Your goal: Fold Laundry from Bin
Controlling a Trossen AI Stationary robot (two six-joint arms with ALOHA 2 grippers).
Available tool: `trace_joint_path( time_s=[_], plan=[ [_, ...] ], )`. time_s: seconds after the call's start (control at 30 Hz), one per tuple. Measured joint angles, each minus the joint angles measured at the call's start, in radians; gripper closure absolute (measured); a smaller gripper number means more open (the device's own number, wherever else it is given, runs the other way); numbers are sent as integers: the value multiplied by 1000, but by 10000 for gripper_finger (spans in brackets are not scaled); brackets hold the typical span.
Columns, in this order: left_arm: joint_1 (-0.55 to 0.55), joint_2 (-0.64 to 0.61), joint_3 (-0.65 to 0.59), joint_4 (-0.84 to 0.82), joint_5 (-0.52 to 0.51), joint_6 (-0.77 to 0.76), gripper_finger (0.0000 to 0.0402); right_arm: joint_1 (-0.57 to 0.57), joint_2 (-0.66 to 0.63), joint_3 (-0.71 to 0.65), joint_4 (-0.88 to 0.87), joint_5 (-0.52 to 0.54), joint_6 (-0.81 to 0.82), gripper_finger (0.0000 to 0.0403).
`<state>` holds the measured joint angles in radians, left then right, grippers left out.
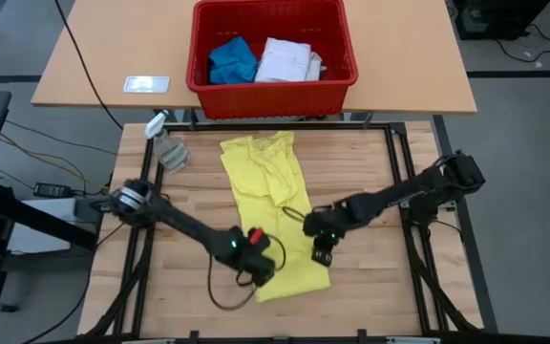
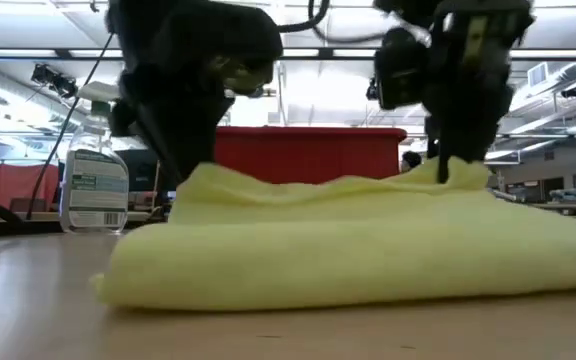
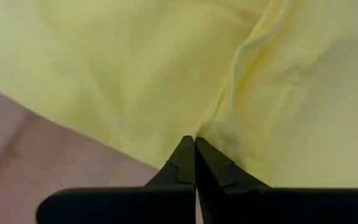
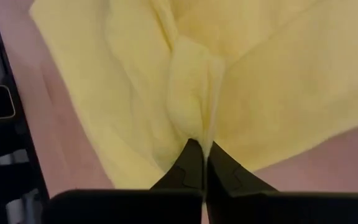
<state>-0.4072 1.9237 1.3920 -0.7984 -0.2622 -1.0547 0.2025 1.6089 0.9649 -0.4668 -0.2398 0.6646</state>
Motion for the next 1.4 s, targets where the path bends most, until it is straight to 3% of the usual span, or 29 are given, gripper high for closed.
trace_joint_path(
  time_s=[0.2, 0.33, 0.5, 0.7, 0.83, 1.0, 1.2, 1.4],
  plan=[
    [113, -149, -177, 151, 17, 107, 401, -128, 0, -2, 31, -53, -91, 400],
    [191, -202, -315, 284, 91, 145, 401, -217, 10, -12, 40, -57, -139, 391],
    [243, -205, -425, 417, 213, 148, 374, -302, 8, -55, 40, -51, -129, 337],
    [250, -253, -427, 396, 186, 162, 307, -334, 8, -67, 47, -62, -130, 270],
    [266, -330, -426, 389, 142, 194, 278, -342, 2, -67, 55, -37, -84, 253],
    [231, -404, -424, 395, 129, 309, 270, -303, -29, -67, 44, -71, -82, 257],
    [109, -355, -463, 626, 198, 429, 281, -196, -43, -73, 51, -166, -82, 257],
    [102, -277, -517, 715, 197, 391, 286, -129, -24, -73, 111, -82, -75, 257]
  ],
)
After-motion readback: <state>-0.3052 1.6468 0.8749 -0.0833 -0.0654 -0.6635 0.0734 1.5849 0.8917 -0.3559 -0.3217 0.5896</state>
